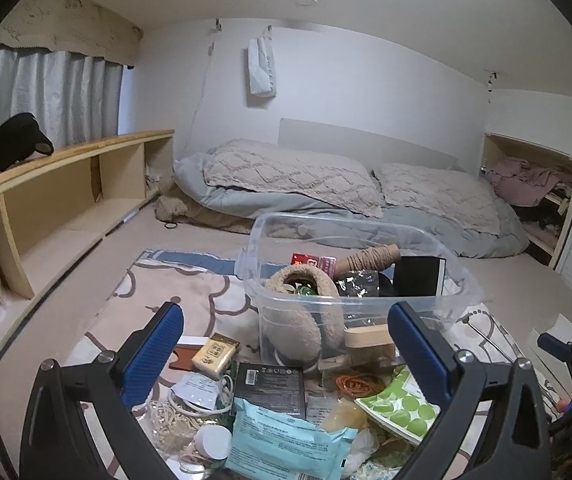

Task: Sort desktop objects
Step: 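Withdraw both tools from the plastic box toward the pile of items, then move the right tool toward the white knobbed cap while the left tool approaches the black square item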

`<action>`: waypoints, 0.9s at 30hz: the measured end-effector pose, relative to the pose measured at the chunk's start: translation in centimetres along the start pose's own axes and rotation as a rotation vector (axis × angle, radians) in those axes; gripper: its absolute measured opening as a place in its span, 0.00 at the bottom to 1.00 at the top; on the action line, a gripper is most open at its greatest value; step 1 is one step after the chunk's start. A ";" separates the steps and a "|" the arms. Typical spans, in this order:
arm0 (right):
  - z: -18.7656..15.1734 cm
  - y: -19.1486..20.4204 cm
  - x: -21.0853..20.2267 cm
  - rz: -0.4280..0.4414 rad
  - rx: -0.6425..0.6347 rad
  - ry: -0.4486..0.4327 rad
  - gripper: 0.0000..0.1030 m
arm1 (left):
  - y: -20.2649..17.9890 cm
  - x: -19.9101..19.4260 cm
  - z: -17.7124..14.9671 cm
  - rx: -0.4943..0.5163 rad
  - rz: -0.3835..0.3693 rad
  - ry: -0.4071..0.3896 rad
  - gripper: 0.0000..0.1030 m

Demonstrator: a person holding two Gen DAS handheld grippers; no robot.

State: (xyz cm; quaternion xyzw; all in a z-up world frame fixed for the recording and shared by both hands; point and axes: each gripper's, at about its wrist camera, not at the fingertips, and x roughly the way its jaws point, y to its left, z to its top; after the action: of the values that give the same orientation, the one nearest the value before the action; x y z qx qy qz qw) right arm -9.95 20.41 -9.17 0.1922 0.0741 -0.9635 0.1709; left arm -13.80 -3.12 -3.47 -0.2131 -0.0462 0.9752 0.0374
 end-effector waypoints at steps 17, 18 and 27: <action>-8.3 0.8 3.6 0.159 -0.054 0.227 1.00 | 1.9 1.2 -4.9 0.113 -0.067 0.032 1.00; -9.1 0.5 3.9 0.161 -0.047 0.248 1.00 | 1.9 1.3 -5.4 0.128 -0.072 0.041 1.00; -13.9 -0.1 6.0 0.177 -0.004 0.372 1.00 | 2.2 1.8 -9.0 0.233 -0.106 0.124 1.00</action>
State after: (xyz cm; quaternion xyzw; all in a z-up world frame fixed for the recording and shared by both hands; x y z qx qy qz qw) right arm -10.40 21.63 -24.30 0.3723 0.0889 -0.8924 0.2388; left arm -11.79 -4.48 -12.59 -0.2643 0.0588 0.9556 0.1160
